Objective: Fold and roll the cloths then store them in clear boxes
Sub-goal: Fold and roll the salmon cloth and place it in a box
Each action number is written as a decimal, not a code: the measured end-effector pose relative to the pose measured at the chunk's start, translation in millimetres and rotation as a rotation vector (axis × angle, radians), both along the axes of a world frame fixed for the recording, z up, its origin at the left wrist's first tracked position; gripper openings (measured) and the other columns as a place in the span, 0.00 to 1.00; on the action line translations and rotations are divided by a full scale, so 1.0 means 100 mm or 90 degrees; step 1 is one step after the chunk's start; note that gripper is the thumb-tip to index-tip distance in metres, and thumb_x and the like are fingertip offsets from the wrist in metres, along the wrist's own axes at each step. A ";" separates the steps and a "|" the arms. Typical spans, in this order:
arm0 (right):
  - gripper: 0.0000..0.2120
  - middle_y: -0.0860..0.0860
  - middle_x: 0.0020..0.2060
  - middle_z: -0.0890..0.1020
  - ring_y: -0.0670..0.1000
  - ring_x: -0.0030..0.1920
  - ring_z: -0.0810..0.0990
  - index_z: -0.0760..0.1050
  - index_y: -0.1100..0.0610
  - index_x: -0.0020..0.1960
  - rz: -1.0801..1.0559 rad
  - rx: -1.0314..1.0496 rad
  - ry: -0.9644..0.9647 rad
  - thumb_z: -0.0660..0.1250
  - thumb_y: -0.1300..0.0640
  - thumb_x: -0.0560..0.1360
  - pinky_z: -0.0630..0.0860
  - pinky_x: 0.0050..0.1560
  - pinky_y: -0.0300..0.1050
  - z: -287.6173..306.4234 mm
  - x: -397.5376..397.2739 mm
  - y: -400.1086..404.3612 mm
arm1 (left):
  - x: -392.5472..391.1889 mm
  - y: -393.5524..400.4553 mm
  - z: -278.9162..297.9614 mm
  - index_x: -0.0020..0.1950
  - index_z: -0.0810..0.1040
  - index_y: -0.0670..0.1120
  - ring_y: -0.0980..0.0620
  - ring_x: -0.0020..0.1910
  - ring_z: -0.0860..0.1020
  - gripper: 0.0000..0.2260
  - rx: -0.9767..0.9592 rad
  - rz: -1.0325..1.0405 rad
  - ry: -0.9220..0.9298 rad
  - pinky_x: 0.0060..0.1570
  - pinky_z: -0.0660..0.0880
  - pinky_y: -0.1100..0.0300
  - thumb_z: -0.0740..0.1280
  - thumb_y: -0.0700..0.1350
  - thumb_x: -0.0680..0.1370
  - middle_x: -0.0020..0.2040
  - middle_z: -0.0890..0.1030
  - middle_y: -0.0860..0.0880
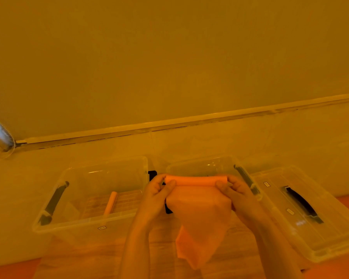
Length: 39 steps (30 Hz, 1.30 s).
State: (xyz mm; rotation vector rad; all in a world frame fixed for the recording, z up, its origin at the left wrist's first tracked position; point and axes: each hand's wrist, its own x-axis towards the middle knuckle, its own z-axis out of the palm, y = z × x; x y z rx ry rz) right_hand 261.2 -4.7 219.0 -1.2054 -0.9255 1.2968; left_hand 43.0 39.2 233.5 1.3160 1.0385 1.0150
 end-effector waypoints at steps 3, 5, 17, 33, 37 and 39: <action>0.11 0.52 0.48 0.83 0.53 0.46 0.81 0.77 0.52 0.57 -0.014 0.002 -0.008 0.64 0.60 0.75 0.77 0.41 0.50 -0.02 -0.01 0.00 | -0.01 0.01 -0.03 0.53 0.80 0.52 0.49 0.41 0.81 0.08 -0.022 0.025 -0.006 0.35 0.75 0.60 0.66 0.44 0.77 0.45 0.82 0.45; 0.10 0.51 0.50 0.81 0.53 0.47 0.80 0.79 0.52 0.55 -0.031 0.008 -0.010 0.66 0.56 0.74 0.76 0.40 0.49 -0.02 -0.03 0.01 | -0.01 0.02 -0.04 0.50 0.81 0.58 0.48 0.46 0.80 0.07 -0.024 0.046 0.008 0.38 0.75 0.58 0.68 0.48 0.75 0.48 0.81 0.46; 0.09 0.59 0.49 0.82 0.57 0.48 0.82 0.78 0.57 0.53 -0.026 0.018 -0.012 0.65 0.59 0.74 0.79 0.48 0.54 0.00 -0.03 0.01 | -0.01 0.01 -0.01 0.56 0.78 0.47 0.61 0.40 0.81 0.09 -0.004 0.038 0.012 0.35 0.74 0.71 0.65 0.43 0.77 0.45 0.83 0.52; 0.05 0.48 0.42 0.81 0.46 0.37 0.77 0.80 0.47 0.48 -0.097 0.038 -0.087 0.66 0.52 0.75 0.70 0.28 0.36 -0.01 -0.14 0.12 | -0.01 0.06 -0.03 0.50 0.80 0.56 0.51 0.45 0.79 0.07 -0.014 0.077 0.013 0.40 0.75 0.57 0.67 0.53 0.73 0.49 0.80 0.48; 0.10 0.58 0.42 0.81 0.52 0.39 0.78 0.79 0.46 0.53 -0.089 0.038 -0.091 0.69 0.50 0.71 0.74 0.35 0.46 -0.05 -0.13 0.12 | 0.01 0.04 -0.01 0.50 0.79 0.56 0.51 0.43 0.78 0.13 -0.001 0.092 0.018 0.37 0.74 0.57 0.65 0.59 0.69 0.47 0.79 0.48; 0.16 0.56 0.45 0.82 0.55 0.44 0.81 0.78 0.48 0.56 -0.062 0.019 -0.063 0.69 0.49 0.68 0.76 0.41 0.51 -0.04 -0.11 0.11 | 0.01 0.06 -0.02 0.56 0.78 0.56 0.47 0.44 0.79 0.15 0.005 0.084 0.026 0.36 0.77 0.54 0.66 0.56 0.71 0.47 0.79 0.45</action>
